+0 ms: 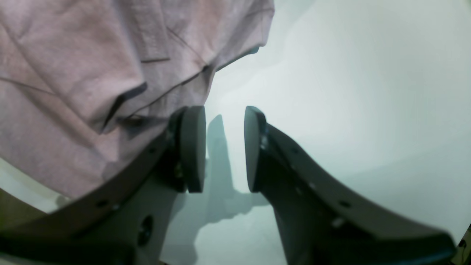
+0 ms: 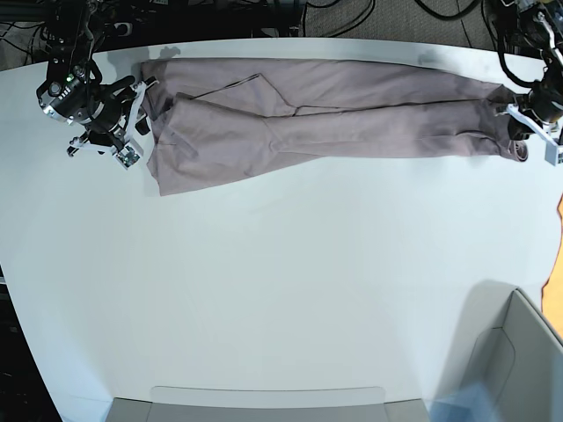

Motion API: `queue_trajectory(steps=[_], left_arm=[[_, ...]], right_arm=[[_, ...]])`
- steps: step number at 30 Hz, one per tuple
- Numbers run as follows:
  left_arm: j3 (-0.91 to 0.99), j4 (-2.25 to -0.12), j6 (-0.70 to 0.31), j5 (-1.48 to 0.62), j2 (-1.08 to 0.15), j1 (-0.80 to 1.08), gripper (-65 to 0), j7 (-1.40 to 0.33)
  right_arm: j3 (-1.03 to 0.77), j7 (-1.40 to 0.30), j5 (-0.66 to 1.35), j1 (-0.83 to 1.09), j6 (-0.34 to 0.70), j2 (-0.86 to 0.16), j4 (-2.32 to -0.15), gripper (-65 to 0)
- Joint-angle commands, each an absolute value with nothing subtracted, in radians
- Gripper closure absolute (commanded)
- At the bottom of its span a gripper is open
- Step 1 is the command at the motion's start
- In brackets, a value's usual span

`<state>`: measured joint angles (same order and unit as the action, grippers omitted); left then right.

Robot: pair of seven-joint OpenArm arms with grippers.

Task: Fold the T-shirt properly
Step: 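Fold the shirt end held by the left gripper toward the right gripper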

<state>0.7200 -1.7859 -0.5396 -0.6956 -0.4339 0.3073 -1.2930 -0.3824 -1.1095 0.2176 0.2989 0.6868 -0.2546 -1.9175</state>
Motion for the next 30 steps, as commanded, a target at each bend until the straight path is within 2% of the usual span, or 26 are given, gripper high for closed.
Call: queue_trajectory(steps=[1,8,20,30], left_arm=[[0.727,-1.840,-0.539,-0.704,-0.432,0.305,0.0,-1.297],[0.647,-2.032,-0.539,-0.705,-0.314,0.306,0.0,-1.363],[0.355,-2.035,-0.532,-0.705,-0.139,0.306,0.0,-1.356],[0.234,-2.035,-0.513,-0.697,-0.028,0.308,0.0,-1.354]], right_arm=[[-0.384,-1.098,0.225,0.292,0.698,-0.266,-1.936,-18.5],[-0.383,-1.098,0.225,0.292,0.698,-0.266,-1.934,-18.5],[-0.381,-1.098,0.225,0.292,0.698,-0.266,-1.931,-18.5],[-0.381,-1.098,0.225,0.292,0.698,-0.262,-1.931,-18.5]])
